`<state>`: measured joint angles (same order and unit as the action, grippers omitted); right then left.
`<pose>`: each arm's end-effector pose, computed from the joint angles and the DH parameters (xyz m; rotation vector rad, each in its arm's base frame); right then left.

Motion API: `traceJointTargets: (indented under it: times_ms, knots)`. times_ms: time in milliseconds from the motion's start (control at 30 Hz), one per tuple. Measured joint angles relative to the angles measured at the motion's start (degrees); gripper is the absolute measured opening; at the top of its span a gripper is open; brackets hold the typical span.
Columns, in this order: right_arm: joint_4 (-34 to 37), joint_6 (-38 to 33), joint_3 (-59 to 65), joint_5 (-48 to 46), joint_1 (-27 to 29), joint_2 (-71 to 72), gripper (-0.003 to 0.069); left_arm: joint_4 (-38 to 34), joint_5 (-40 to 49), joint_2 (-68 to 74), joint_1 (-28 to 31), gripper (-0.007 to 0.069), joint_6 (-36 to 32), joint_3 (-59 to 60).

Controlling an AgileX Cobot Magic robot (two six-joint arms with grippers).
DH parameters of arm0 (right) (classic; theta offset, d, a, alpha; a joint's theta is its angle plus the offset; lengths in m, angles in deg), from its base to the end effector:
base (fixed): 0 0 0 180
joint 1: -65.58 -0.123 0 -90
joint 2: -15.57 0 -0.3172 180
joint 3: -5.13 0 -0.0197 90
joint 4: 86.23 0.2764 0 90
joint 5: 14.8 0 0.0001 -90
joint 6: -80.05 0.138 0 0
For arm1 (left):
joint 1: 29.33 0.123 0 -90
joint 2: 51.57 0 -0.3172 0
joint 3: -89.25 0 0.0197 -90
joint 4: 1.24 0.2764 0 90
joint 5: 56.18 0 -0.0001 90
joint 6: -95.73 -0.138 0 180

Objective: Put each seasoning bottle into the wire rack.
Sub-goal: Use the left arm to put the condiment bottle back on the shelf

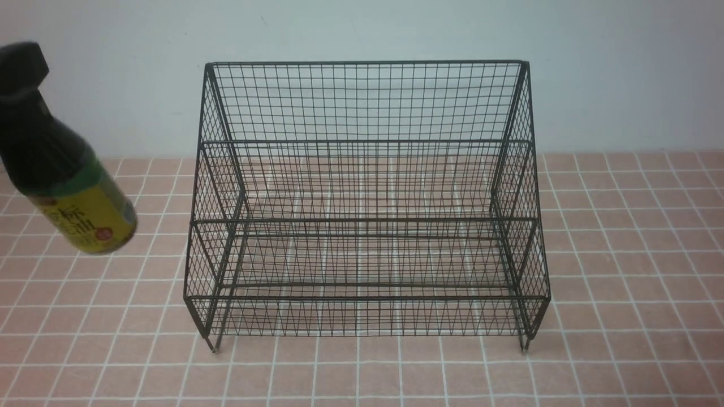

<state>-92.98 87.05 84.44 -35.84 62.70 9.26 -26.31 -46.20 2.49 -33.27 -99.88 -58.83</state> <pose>0.0911 -0.0013 0.1593 -0.0061 1.8590 0.0041 0.2240 -0.0256 0.4067 -0.0193 1.6636 -0.2340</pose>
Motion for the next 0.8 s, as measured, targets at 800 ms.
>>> traceJointTargets:
  times_ms: [800]
  knots:
    - [0.0,0.0,0.0,0.0,0.0,0.0,-0.0010,-15.5,-10.9,13.1,-24.7,0.0255,-12.4,-0.3]
